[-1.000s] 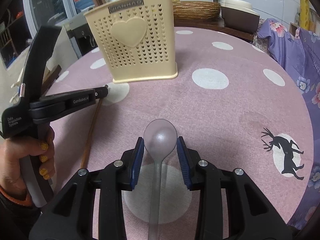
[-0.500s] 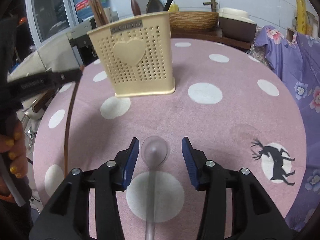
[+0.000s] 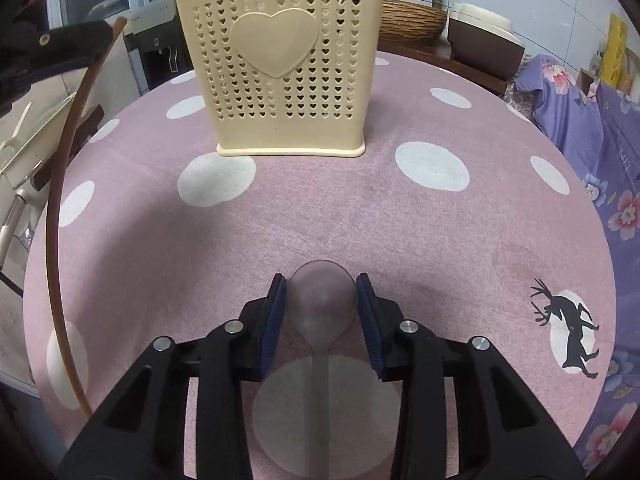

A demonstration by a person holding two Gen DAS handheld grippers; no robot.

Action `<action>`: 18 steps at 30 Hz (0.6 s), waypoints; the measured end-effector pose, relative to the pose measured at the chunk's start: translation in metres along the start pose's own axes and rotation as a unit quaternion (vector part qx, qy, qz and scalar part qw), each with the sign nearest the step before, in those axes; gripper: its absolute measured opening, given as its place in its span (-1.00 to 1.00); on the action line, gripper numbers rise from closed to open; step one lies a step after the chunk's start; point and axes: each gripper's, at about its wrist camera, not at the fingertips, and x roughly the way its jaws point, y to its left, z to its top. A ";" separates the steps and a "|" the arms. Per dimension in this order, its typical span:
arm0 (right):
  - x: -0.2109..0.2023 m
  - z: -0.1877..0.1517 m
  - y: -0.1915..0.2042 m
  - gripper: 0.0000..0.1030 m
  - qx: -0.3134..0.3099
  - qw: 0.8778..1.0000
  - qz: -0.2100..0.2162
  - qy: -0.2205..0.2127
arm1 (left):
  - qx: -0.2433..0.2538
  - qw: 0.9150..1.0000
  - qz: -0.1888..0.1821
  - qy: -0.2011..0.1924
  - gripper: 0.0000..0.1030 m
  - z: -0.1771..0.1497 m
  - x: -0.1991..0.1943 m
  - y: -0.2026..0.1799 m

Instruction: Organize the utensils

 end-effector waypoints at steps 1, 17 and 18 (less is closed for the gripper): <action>-0.001 0.000 -0.001 -0.29 0.001 1.000 0.003 -0.001 | 0.000 1.000 0.000 -0.001 -0.84 0.000 0.000 0.000; -0.110 0.021 -0.030 -0.29 0.034 0.986 0.131 -0.101 | 0.005 0.999 -0.021 -0.041 -0.85 0.011 -0.036 -0.001; -0.114 0.022 -0.030 -0.29 0.034 0.985 0.133 -0.105 | 0.004 0.999 -0.025 -0.044 -0.85 0.012 -0.040 -0.002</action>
